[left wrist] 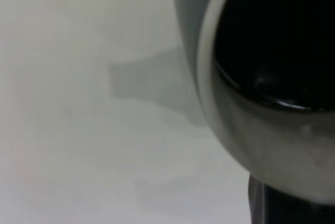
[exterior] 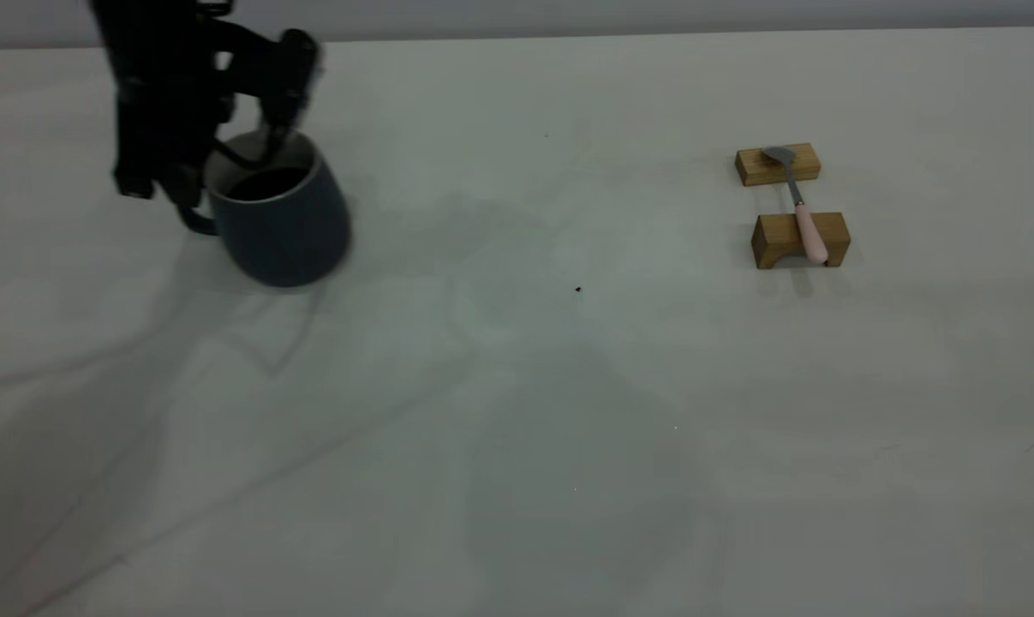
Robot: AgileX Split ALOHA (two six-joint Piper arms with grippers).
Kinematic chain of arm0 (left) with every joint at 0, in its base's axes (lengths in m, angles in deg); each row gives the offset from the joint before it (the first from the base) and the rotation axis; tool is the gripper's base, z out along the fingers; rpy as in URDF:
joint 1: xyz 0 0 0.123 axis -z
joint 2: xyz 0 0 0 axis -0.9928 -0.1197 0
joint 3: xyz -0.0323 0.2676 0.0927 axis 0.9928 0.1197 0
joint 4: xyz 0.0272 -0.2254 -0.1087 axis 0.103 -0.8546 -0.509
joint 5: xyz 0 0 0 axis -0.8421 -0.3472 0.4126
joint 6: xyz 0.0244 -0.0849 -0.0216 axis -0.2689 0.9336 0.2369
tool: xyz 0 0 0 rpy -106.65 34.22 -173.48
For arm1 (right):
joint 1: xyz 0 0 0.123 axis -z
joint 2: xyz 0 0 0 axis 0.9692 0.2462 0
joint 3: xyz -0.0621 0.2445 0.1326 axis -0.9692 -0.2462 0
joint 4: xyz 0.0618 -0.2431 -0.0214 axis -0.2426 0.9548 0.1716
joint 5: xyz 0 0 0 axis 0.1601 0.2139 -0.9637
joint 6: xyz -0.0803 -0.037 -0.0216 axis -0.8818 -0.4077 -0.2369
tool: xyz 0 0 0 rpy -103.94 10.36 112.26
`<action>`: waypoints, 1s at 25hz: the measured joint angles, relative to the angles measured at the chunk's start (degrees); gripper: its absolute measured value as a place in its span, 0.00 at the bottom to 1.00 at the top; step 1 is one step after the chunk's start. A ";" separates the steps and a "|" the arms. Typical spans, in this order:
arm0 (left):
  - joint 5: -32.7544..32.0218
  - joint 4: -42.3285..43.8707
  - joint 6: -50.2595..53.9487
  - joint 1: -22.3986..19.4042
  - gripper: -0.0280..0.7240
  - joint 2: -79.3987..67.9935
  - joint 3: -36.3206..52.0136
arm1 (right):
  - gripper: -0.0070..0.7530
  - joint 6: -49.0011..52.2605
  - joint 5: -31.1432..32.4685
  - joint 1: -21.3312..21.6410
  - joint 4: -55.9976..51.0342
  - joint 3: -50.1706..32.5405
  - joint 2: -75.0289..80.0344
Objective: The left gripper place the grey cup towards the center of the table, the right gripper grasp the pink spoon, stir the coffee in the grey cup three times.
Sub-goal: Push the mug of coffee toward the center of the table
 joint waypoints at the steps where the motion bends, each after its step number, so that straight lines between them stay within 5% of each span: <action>1: 0.06 0.00 0.56 0.93 0.32 0.00 0.00 | 0.32 0.00 0.00 0.00 0.00 0.00 0.00; 15: 5.70 -0.17 11.73 12.47 0.32 -0.05 0.00 | 0.32 0.00 0.00 0.00 -0.05 0.00 0.00; 25: 6.87 -0.66 13.78 14.10 0.34 -0.15 0.00 | 0.32 0.00 0.00 0.00 -0.05 0.00 0.00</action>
